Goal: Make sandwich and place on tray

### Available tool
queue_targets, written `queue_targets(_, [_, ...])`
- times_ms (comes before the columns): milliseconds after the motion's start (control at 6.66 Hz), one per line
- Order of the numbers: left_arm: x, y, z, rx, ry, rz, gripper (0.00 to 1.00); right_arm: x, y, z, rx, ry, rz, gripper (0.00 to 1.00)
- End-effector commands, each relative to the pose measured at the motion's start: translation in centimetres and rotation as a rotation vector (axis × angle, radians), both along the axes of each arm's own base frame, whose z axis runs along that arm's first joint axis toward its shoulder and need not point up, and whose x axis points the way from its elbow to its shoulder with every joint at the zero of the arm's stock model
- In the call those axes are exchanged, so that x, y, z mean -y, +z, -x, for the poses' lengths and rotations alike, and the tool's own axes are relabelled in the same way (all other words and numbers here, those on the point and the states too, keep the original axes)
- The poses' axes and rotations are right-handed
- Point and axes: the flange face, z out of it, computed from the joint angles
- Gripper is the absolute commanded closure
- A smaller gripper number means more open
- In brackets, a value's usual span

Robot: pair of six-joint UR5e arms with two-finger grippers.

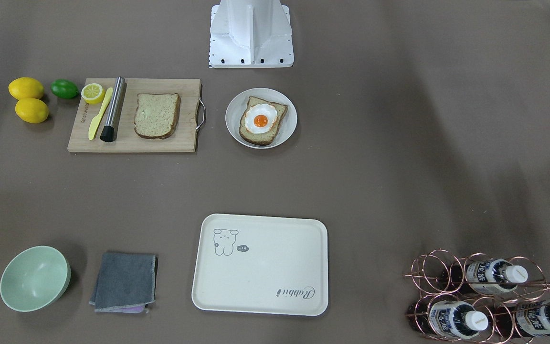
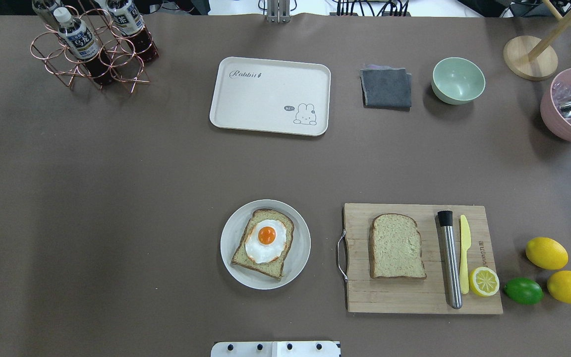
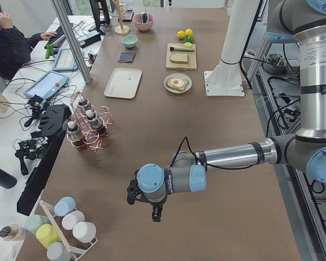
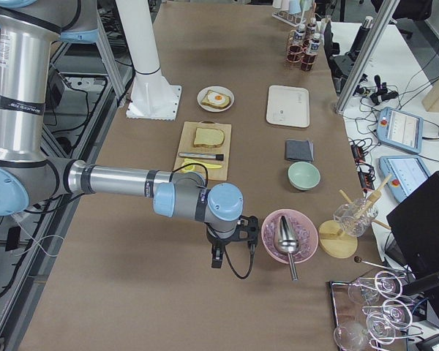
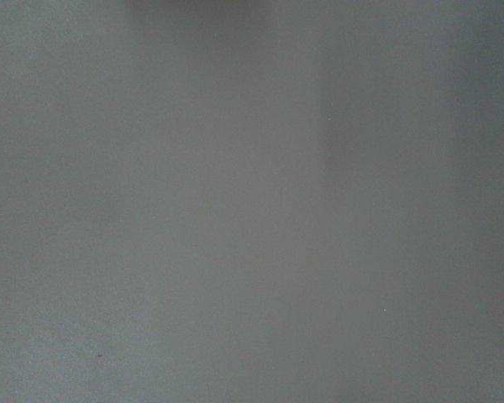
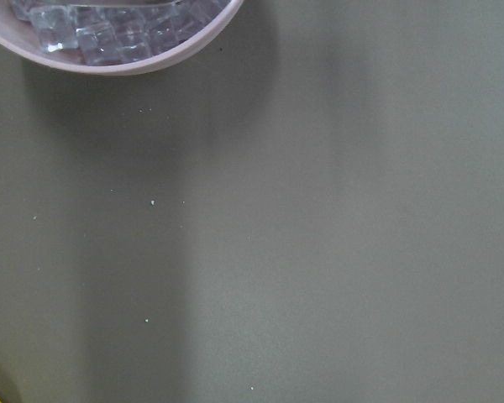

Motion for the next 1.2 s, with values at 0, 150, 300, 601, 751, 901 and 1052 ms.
queue_targets(0, [0.0,0.0,0.0,0.000,-0.001,0.000,0.02,-0.1,0.1,0.0,0.000,0.000,0.002,0.00])
queue_targets(150, [0.0,-0.1,0.0,0.000,-0.001,-0.001,0.02,-0.1,0.1,0.0,0.000,0.000,0.001,0.00])
queue_targets(300, [0.0,-0.1,0.0,0.000,-0.001,-0.001,0.02,-0.1,0.1,0.0,0.000,0.000,0.002,0.00])
queue_targets(601, [0.7,-0.9,0.1,0.001,0.000,-0.022,0.02,0.0,0.0,0.0,-0.002,0.003,0.004,0.00])
queue_targets(751, [1.1,-1.3,0.1,0.003,0.002,-0.035,0.02,0.1,0.0,0.0,-0.002,0.003,0.003,0.00])
queue_targets(901, [1.4,-1.8,0.3,0.005,-0.004,-0.039,0.02,0.1,0.1,0.0,-0.002,0.000,0.004,0.00])
queue_targets(1052, [1.8,-2.4,0.3,-0.005,-0.001,-0.071,0.02,0.0,0.3,0.1,-0.002,-0.001,0.008,0.00])
